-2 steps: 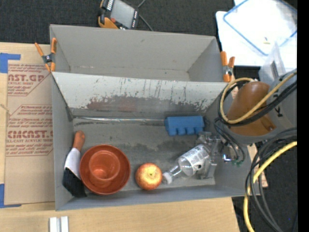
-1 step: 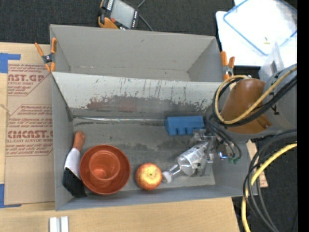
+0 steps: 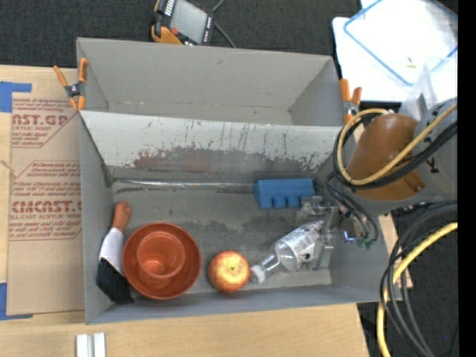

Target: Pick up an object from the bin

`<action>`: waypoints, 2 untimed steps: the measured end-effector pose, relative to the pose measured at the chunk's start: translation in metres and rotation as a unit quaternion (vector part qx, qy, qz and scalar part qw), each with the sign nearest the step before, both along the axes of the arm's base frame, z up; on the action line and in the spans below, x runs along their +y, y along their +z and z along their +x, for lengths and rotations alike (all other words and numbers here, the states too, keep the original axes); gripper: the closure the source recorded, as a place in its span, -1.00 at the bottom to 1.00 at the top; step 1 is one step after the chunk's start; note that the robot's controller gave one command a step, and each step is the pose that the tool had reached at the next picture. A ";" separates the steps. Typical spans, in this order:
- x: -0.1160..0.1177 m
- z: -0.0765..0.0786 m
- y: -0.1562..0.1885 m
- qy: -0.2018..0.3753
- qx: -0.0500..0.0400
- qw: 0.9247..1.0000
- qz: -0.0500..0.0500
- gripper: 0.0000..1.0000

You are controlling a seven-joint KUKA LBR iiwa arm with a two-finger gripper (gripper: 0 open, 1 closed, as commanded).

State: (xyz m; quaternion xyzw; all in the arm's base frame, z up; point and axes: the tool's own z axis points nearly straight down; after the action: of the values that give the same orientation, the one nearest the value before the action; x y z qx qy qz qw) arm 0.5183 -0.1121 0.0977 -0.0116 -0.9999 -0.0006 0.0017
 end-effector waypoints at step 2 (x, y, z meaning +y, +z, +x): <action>0.020 0.009 -0.003 0.156 -0.005 0.988 -0.001 1.00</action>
Offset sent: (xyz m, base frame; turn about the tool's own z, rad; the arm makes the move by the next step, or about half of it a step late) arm 0.0000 0.0000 0.0000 0.0000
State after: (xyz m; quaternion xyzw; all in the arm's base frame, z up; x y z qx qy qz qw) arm 0.5272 -0.0925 0.0942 0.1449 -0.9894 0.0004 -0.0029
